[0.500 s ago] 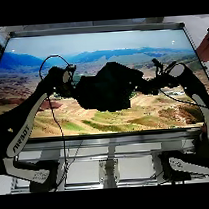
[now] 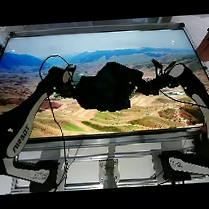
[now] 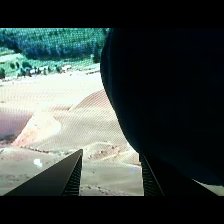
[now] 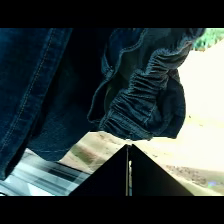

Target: Fold the clothes and pants, and hang the long-sleeved shirts on hangers.

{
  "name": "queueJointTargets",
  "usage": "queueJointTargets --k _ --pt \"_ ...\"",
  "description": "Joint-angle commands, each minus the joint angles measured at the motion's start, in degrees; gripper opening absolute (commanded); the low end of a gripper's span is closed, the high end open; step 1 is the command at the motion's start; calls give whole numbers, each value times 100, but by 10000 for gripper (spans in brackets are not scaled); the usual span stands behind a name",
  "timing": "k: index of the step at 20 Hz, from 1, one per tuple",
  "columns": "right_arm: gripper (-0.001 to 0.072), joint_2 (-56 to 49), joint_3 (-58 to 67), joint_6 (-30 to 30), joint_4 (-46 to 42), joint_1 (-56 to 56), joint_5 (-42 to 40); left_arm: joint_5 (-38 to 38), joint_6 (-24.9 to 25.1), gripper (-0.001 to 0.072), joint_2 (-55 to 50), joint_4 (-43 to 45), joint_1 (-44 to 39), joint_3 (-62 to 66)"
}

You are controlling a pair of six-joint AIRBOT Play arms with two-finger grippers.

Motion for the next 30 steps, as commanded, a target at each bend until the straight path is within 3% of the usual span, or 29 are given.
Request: queueJointTargets --k 1,6,8,9,13,14,15,17,19,22,23,27,30 --pt "22 0 2 -415 -101 42 -107 2 2 424 -4 0 7 0" --pt "45 -55 2 -1471 -85 675 -813 4 2 424 -7 -2 7 0" --pt "186 -111 2 -1606 -166 920 -1084 9 2 424 -9 0 7 0" --pt "218 -140 2 -1668 -190 1012 -1204 2 4 424 -9 0 7 0" --pt "213 -142 2 -1749 -538 1080 -1401 179 7 424 -20 153 7 0" --pt "263 -142 2 -1829 -737 1086 -1353 223 37 424 -26 153 7 0" --pt "351 -142 2 -2090 -789 1110 -1296 332 330 428 -28 151 9 0" --pt "350 -142 2 -2959 -811 1224 -1154 459 1204 534 -26 149 4 4" --pt "350 -142 2 -3554 -953 1440 -1073 452 2168 536 4 127 -7 4" --pt "356 -258 2 -3700 -1502 1742 -1143 455 3329 536 197 98 -74 9" --pt "405 -321 2 -3713 -1615 1812 -1154 466 3705 536 306 17 -127 17" --pt "412 -422 7 -3687 -1674 1805 -1303 1222 4428 535 887 -170 -625 24" --pt "411 -422 7 -3679 -1759 1781 -1272 1478 5532 536 1064 -90 -1309 24"
